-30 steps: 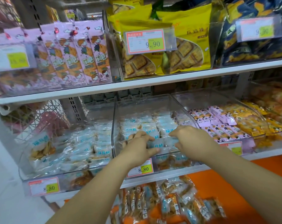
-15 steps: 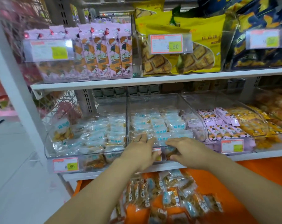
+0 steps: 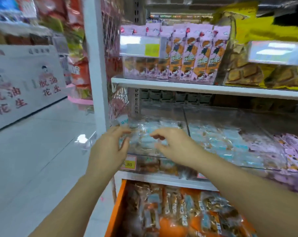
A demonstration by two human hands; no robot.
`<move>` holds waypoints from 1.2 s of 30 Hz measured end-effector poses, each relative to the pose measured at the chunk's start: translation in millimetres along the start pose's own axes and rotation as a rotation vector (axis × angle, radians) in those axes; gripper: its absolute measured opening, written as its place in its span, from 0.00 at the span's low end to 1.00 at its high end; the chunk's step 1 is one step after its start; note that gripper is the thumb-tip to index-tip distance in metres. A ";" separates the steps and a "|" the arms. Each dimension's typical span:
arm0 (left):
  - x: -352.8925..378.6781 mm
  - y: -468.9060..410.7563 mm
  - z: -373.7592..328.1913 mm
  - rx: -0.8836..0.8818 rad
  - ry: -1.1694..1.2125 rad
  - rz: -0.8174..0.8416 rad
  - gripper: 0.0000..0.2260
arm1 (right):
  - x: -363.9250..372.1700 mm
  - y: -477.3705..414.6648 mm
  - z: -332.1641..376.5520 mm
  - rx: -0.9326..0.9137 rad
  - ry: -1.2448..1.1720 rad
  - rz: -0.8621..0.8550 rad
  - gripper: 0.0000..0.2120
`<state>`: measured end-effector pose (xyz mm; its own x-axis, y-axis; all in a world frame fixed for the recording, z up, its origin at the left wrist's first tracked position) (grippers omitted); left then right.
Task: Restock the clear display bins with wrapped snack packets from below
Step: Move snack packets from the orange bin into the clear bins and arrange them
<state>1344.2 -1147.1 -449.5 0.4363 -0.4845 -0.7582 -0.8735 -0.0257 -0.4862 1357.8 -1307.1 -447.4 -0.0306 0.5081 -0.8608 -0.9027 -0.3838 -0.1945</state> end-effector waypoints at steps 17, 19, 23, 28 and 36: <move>13.1 -17.8 55.4 -0.250 0.306 0.074 0.22 | 72.3 -104.2 -10.3 0.279 -0.805 -0.014 0.23; 10.4 -18.7 50.8 -0.219 0.386 0.041 0.24 | 61.3 -93.6 -12.4 0.245 -0.873 -0.095 0.16; 6.7 -18.0 38.3 -0.180 0.551 0.011 0.25 | 41.8 -73.4 -10.9 0.189 -0.992 -0.157 0.10; -5.1 -22.1 33.9 -0.143 0.540 -0.009 0.18 | 19.3 -70.7 -20.9 0.187 -0.948 -0.198 0.11; -4.8 -29.5 72.9 -0.260 0.113 -0.045 0.04 | 4.3 -138.6 -67.8 0.305 -0.639 -0.508 0.14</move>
<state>1383.6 -1080.2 -463.2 0.4622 -0.5717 -0.6779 -0.8860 -0.2663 -0.3796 1511.8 -1304.0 -456.1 0.2545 0.9322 -0.2575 -0.9452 0.1834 -0.2701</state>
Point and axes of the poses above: each hand's wrist, its own y-axis away from the middle knuckle, its own x-axis out of the palm, z = x × y, the point moved 9 cm from there along -y, towards the middle knuckle, and after that the axes turned 7 degrees about -y, right-handed, at the moved point
